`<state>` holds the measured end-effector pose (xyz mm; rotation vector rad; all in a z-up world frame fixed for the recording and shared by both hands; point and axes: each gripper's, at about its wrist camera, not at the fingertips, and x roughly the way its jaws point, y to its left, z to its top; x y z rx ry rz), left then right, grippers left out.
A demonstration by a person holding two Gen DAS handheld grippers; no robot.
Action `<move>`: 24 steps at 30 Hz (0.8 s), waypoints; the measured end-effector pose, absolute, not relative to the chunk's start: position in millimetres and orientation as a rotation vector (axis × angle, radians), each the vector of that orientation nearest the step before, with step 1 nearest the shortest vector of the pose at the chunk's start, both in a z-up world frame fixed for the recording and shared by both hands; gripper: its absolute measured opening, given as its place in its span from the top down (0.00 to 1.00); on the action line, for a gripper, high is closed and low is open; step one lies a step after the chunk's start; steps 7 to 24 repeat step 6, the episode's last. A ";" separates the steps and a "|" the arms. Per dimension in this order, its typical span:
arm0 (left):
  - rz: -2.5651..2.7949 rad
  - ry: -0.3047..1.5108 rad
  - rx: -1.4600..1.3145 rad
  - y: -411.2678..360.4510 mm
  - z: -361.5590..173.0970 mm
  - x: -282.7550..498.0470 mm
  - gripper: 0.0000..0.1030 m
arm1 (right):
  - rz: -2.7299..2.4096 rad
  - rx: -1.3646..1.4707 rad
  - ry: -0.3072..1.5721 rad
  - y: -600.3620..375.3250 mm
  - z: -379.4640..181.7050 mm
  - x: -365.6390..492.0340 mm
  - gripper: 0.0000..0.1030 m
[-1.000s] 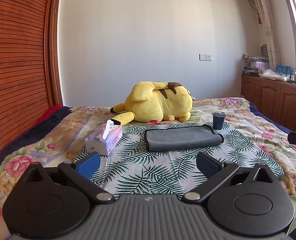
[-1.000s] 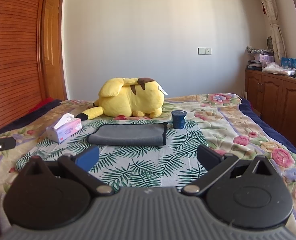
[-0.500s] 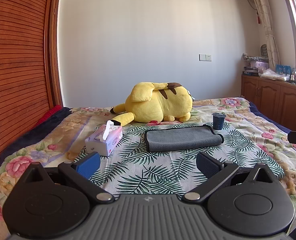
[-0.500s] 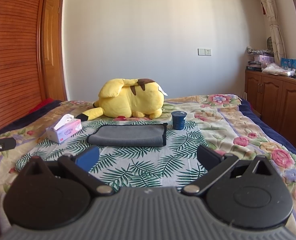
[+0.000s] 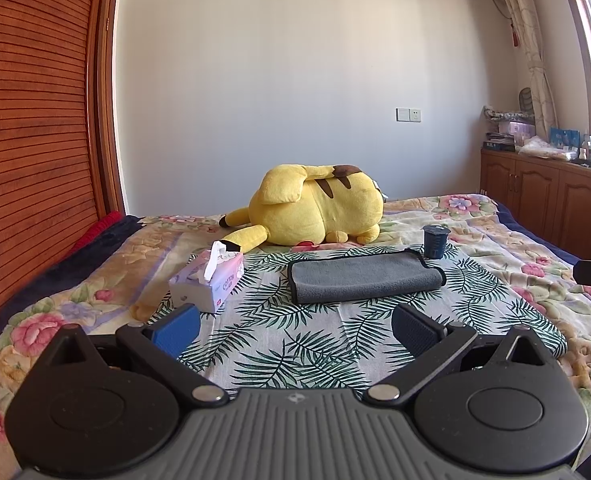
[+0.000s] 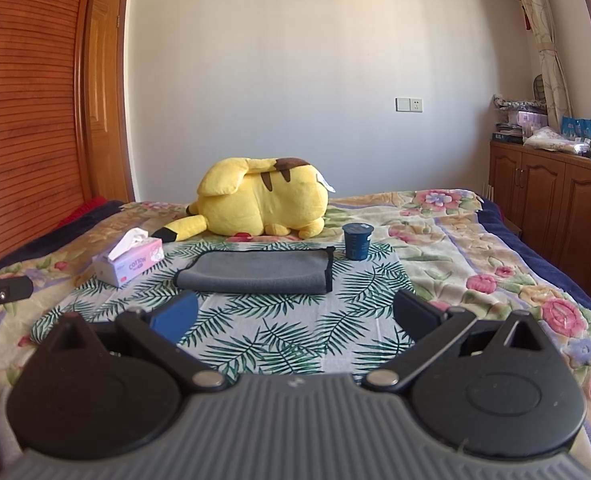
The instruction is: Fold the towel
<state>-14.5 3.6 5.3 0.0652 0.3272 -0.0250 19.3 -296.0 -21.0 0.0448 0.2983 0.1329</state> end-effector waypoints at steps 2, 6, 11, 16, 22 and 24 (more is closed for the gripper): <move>-0.026 0.328 0.065 3.7 5.2 -14.6 0.19 | 0.133 0.045 0.298 -296.0 -21.1 19.2 0.00; -0.026 0.328 0.066 3.8 5.3 -14.4 0.19 | 0.132 0.045 0.298 -295.9 -21.1 19.2 0.00; -0.026 0.328 0.066 3.8 5.3 -14.4 0.19 | 0.132 0.045 0.298 -295.9 -21.1 19.2 0.00; -0.026 0.328 0.066 3.8 5.3 -14.4 0.19 | 0.132 0.045 0.298 -295.9 -21.1 19.2 0.00; -0.026 0.328 0.066 3.8 5.3 -14.4 0.19 | 0.132 0.045 0.298 -295.9 -21.1 19.2 0.00; -0.026 0.328 0.066 3.8 5.3 -14.4 0.19 | 0.132 0.045 0.298 -295.9 -21.1 19.2 0.00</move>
